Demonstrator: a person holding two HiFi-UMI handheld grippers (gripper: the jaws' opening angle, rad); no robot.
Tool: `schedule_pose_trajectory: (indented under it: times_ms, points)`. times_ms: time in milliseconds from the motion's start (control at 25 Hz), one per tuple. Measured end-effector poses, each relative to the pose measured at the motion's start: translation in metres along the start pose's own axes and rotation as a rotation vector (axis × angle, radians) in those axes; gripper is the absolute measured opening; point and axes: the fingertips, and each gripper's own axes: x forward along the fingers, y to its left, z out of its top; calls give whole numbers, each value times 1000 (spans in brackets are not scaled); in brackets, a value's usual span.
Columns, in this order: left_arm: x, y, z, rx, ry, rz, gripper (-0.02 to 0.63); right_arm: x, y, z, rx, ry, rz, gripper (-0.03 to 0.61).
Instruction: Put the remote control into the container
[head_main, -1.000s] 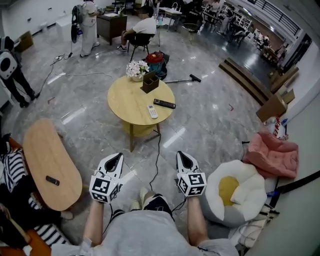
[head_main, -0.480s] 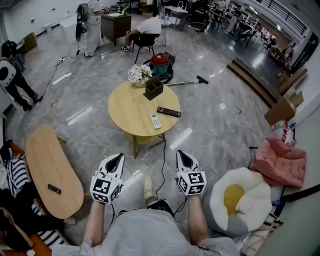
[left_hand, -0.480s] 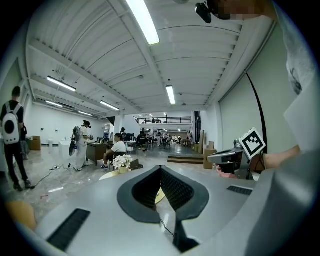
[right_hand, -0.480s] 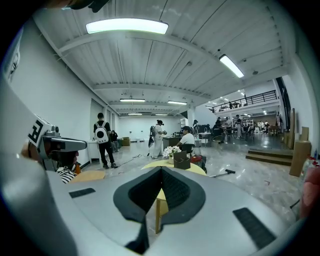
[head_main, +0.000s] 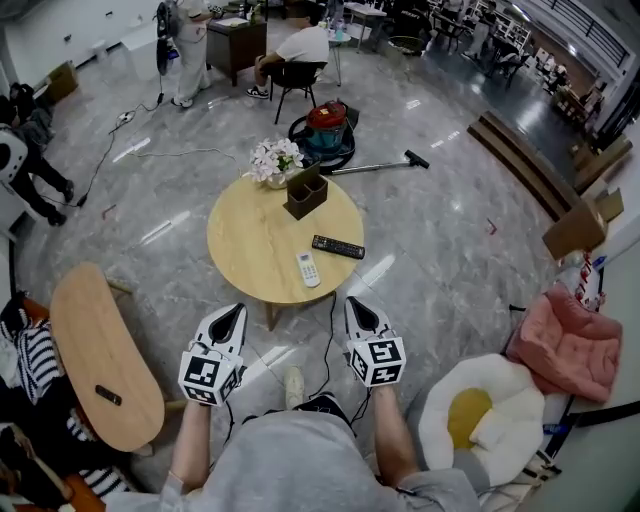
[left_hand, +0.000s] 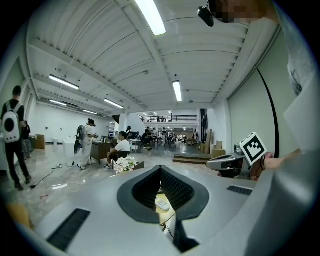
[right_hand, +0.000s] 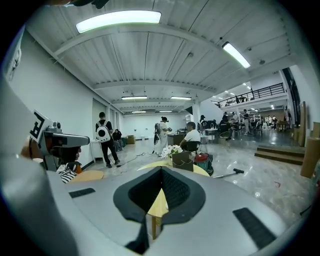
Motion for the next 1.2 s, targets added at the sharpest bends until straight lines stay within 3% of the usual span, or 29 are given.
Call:
schedule_pose_trajectory:
  times_ms: [760, 1200]
  points:
    - [105, 42, -10, -28, 36, 55, 6, 114, -45, -5, 8, 54, 99, 5]
    - [168, 98, -30, -34, 103, 4, 6, 186, -60, -33, 41, 138, 54, 5]
